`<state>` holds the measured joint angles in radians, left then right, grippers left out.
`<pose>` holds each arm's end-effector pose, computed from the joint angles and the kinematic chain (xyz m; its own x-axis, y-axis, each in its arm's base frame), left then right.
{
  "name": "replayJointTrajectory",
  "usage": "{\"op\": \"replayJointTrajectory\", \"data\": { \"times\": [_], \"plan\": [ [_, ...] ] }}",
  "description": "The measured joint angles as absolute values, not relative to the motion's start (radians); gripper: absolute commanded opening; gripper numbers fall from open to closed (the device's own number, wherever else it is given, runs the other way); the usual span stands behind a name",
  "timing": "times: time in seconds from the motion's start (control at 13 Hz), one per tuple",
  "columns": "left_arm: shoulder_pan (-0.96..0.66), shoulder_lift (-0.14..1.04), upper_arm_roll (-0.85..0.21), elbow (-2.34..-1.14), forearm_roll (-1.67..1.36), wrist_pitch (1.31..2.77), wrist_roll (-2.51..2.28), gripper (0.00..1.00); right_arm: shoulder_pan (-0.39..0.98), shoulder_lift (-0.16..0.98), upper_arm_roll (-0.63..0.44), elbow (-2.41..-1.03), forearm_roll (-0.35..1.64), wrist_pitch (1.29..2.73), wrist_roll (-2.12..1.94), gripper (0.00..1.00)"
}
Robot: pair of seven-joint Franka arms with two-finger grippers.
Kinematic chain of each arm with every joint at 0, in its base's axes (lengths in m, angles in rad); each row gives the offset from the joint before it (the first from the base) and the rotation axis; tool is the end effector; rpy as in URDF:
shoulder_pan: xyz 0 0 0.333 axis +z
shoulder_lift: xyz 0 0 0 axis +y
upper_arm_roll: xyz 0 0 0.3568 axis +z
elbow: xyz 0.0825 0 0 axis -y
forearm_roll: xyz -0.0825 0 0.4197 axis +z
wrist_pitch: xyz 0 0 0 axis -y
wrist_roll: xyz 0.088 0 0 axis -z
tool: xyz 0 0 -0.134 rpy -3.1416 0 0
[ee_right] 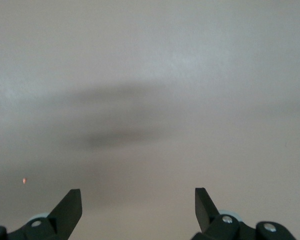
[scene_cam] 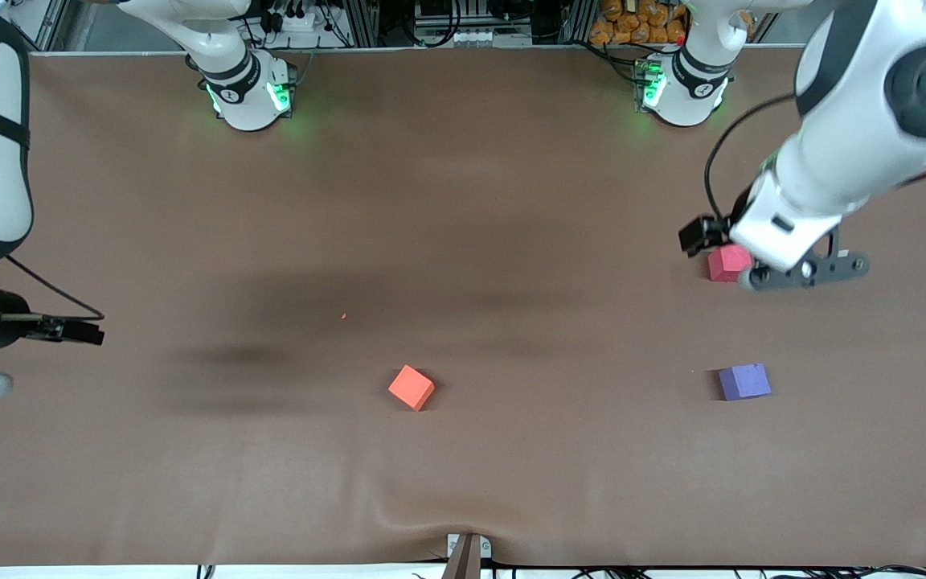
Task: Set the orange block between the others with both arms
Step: 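Move the left gripper over the orange cube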
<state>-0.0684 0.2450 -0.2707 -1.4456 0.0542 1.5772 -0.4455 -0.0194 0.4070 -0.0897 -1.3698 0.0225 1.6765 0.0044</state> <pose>0.6345 -0.1955 0.5528 0.9892 0.1085 -0.0990 0.1055 -0.9938 -0.0350 0.7157 -0.0650 0.4817 0.9889 -0.1114 -0.0985 -0.1105 -0.9938 0.0139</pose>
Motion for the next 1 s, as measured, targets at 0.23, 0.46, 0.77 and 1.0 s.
{"op": "replayJointTrajectory", "data": {
  "times": [0.23,0.46,0.77,1.0],
  "plan": [
    [-0.084,0.362,-0.272,-1.448,0.057,1.725,-0.458,1.0,-0.037,0.308,-0.09,-1.481,0.004,1.678,-0.016,1.0],
    [-0.199,0.477,-0.277,-1.448,0.14,1.866,-0.633,1.0,-0.041,0.225,-0.088,-1.565,0.002,1.678,-0.026,1.0],
    [-0.361,0.585,-0.278,-1.44,0.218,2.05,-1.001,1.0,-0.041,0.144,-0.085,-1.62,0.001,1.661,-0.026,1.0],
    [-0.393,0.647,-0.279,-1.418,0.218,2.309,-1.293,1.0,-0.041,0.093,-0.082,-1.672,0.001,1.657,-0.026,1.0]
  ]
}}
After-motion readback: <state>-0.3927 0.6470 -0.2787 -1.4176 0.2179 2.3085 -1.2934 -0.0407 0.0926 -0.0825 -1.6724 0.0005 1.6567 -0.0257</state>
